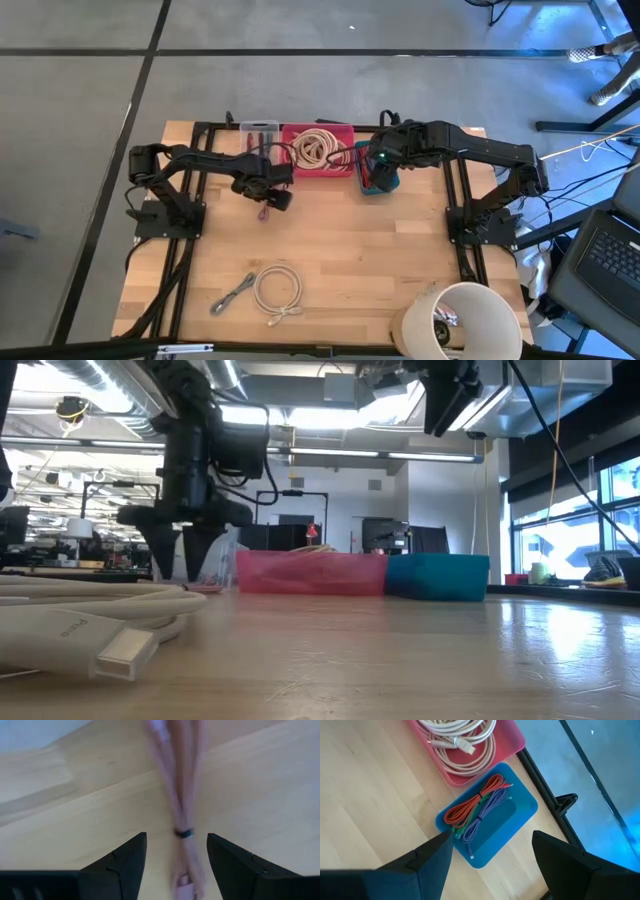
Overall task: Pick & Place USB Port
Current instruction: Put the light pink charger cable into the blue bin
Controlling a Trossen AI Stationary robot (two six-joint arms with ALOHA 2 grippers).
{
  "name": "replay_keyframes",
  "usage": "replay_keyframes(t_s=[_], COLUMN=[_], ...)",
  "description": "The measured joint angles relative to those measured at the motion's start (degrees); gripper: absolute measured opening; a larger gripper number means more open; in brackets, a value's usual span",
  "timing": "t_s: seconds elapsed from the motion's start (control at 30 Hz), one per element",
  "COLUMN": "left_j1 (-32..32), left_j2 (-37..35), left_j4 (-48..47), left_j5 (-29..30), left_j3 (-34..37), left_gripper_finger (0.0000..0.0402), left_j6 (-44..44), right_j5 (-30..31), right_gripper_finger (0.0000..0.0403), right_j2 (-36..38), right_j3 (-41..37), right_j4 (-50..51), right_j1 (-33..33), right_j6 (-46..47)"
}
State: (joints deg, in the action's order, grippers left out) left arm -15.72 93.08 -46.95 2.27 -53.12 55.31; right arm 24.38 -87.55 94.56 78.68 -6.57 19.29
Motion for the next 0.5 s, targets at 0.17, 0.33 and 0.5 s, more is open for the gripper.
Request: replay_keyframes(t_s=[0.17, 0.33, 0.5], left_j1=[-0.61, -0.6, -0.56], left_j2=[0.0, 0.0, -0.04], left_j4=[4.96, 5.22, 6.49], left_j5=[-0.88, 0.91, 1.37], left_j3=[1.37, 2.54, 3.78], left_gripper_finger=[0.0166, 0.0111, 0.0037], left_j6=[-1.44, -1.66, -2.53], right_j5=[0.0, 0.0, 0.0], right_gripper_finger=[0.0274, 0.0274, 0.0274], right_j2=[0.0, 0.0, 0.0], right_j3=[0.0, 0.0, 0.0], right_j4=[-1.31, -1.29, -1.31], right_j1=[-0.01, -0.01, 0.0], right_j6=[-0.01, 0.04, 0.2])
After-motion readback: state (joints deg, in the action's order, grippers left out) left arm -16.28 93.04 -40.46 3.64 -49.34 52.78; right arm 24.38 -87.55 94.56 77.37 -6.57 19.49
